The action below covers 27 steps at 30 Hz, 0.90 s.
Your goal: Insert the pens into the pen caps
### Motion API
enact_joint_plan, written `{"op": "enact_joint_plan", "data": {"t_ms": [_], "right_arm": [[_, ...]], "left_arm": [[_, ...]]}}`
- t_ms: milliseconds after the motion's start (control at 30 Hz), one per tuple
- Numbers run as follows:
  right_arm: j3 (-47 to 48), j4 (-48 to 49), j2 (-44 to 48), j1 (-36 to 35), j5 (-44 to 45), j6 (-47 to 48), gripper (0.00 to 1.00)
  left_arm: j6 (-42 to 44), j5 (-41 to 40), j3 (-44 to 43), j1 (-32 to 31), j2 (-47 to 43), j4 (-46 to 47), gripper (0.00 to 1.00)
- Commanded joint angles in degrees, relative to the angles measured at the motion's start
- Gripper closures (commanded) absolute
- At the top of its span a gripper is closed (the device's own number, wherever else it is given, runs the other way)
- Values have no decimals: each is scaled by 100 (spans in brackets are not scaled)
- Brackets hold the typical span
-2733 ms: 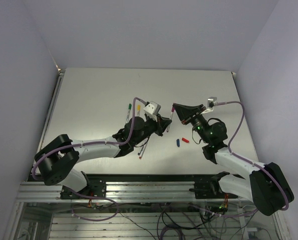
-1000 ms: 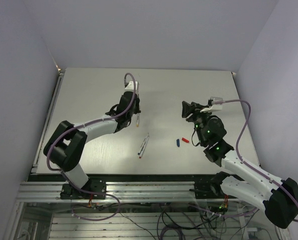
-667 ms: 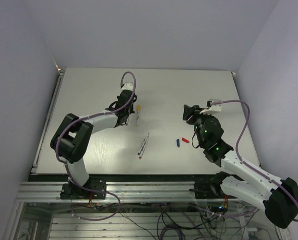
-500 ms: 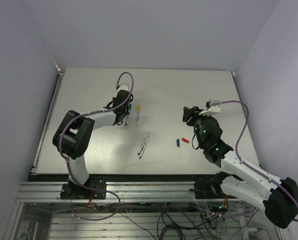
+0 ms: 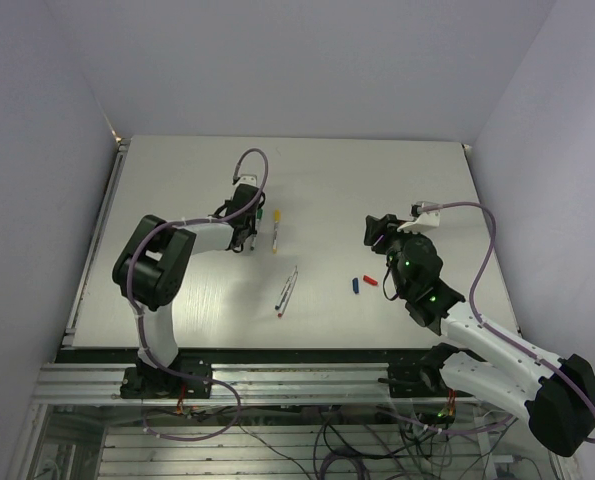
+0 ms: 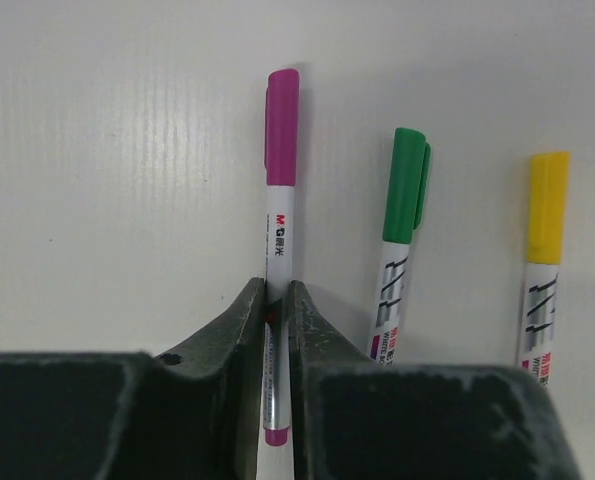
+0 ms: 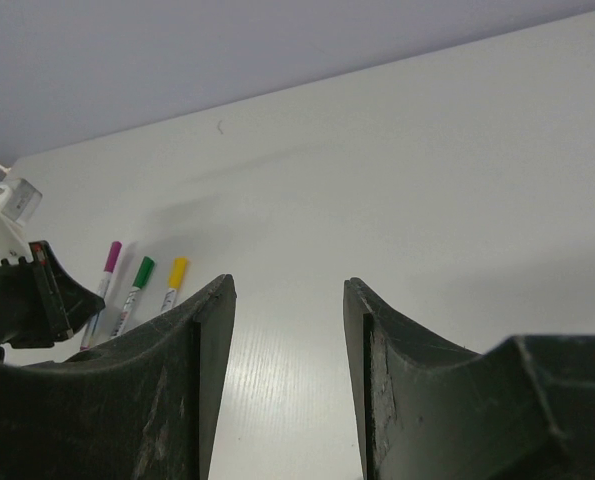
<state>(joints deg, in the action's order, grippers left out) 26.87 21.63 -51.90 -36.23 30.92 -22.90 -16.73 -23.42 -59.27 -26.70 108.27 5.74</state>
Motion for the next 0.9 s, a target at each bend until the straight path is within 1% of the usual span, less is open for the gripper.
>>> {"op": "enact_joint_plan", "data": {"t_ms": [0, 167, 267, 433, 667, 867], "right_arm": [[-63, -6, 10, -6, 58, -36, 53], [-79, -9, 6, -1, 46, -42, 53], [-86, 3, 20, -5, 20, -41, 53], [-86, 25, 8, -3, -3, -39, 53], [-62, 17, -16, -4, 19, -36, 53], [-32, -198, -56, 6, 172, -158, 53]], "left_arm": [[-10, 136, -197, 41, 188, -54, 78], [-85, 103, -186, 42, 188, -35, 66], [-107, 25, -187, 42, 113, -80, 61], [-68, 4, -169, 42, -181, -65, 60], [-76, 51, -29, 36, -895, -47, 59], [-149, 417, 274, 17, -1475, -165, 59]]}}
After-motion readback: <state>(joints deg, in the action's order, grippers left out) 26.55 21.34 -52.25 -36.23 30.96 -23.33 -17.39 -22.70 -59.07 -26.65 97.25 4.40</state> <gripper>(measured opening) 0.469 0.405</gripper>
